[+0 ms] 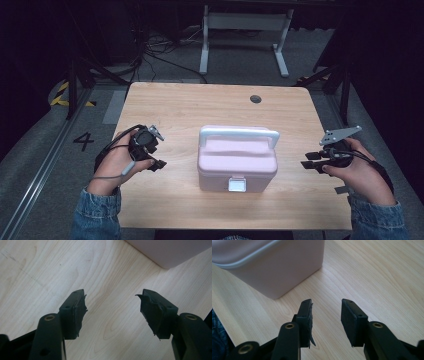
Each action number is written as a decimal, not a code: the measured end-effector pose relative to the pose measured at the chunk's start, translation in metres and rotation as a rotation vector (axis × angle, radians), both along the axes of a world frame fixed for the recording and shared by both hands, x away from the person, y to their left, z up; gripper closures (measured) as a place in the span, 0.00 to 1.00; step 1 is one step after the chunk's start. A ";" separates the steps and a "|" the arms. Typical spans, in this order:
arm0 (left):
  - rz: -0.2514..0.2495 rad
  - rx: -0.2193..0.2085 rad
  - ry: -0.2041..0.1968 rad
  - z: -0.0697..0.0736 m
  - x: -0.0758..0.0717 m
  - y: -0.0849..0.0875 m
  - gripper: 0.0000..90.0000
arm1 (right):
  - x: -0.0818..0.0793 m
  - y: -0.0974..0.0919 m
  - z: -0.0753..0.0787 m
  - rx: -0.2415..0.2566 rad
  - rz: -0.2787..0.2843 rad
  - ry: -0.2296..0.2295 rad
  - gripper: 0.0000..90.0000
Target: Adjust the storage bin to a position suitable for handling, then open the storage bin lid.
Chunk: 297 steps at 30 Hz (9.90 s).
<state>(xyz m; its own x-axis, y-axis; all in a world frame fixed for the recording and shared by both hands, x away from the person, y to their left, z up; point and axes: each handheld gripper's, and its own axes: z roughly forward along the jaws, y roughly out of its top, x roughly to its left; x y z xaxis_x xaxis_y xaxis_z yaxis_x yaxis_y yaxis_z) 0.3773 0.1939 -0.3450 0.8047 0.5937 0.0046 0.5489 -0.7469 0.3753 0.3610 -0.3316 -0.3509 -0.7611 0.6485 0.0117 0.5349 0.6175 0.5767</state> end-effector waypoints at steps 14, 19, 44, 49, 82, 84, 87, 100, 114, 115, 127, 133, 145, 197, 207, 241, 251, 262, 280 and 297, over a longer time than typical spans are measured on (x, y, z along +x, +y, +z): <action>-0.073 -0.039 -0.047 0.030 0.005 -0.021 0.39 | -0.005 0.001 0.000 0.011 -0.012 -0.009 0.65; -0.113 -0.056 -0.077 0.042 0.007 -0.035 0.38 | -0.006 0.002 -0.001 0.012 -0.007 -0.011 0.65; -0.255 -0.120 -0.164 0.064 0.026 -0.112 0.37 | -0.020 -0.008 -0.006 0.019 -0.036 -0.001 0.63; -0.260 -0.115 -0.168 0.061 0.028 -0.122 0.38 | -0.020 -0.007 -0.007 0.019 -0.029 0.003 0.63; -0.413 -0.093 -0.212 0.074 0.031 -0.158 0.80 | -0.020 0.000 -0.008 0.039 0.004 -0.002 0.61; -0.414 -0.107 -0.211 0.078 0.032 -0.156 0.79 | -0.020 0.000 -0.006 0.047 0.008 -0.012 0.61; -0.403 -0.102 -0.216 0.081 0.034 -0.157 0.78 | -0.021 0.001 -0.005 0.059 0.002 -0.016 0.60; -0.339 -0.122 -0.188 0.091 0.044 -0.159 0.73 | -0.026 0.003 0.004 0.115 0.000 -0.075 0.60; -0.291 -0.150 -0.159 0.095 0.057 -0.156 0.68 | -0.034 0.018 0.019 0.198 0.052 -0.145 0.69; -0.289 -0.152 -0.158 0.095 0.058 -0.155 0.68 | -0.035 0.020 0.020 0.204 0.059 -0.154 0.71; -0.287 -0.156 -0.156 0.096 0.061 -0.155 0.66 | -0.034 0.052 0.017 0.277 0.162 -0.175 0.85; -0.278 -0.159 -0.152 0.095 0.060 -0.155 0.66 | -0.030 0.063 0.011 0.309 0.175 -0.178 0.91; -0.243 -0.202 -0.207 0.097 0.057 -0.151 0.48 | -0.027 0.072 0.006 0.357 0.177 -0.205 1.00; -0.131 -0.329 -0.377 0.066 0.005 -0.074 0.34 | 0.006 0.069 0.032 0.450 0.053 -0.343 1.00; -0.164 -0.378 -0.430 0.067 0.013 -0.095 0.46 | 0.005 0.066 0.033 0.471 0.042 -0.346 1.00; -0.123 -0.375 -0.424 0.088 0.068 -0.104 0.73 | -0.026 0.020 0.037 0.415 -0.064 -0.302 0.83; -0.091 -0.360 -0.403 0.090 0.086 -0.107 0.71 | -0.031 0.008 0.035 0.411 -0.101 -0.306 0.82; -0.053 -0.375 -0.413 0.084 0.104 -0.110 0.65 | -0.031 0.002 0.033 0.413 -0.121 -0.309 0.81; 0.033 -0.380 -0.367 0.068 0.134 -0.118 0.54 | -0.029 -0.003 0.030 0.421 -0.132 -0.303 0.79; 0.119 -0.376 -0.282 0.044 0.164 -0.114 0.49 | -0.022 -0.005 0.024 0.423 -0.142 -0.276 0.78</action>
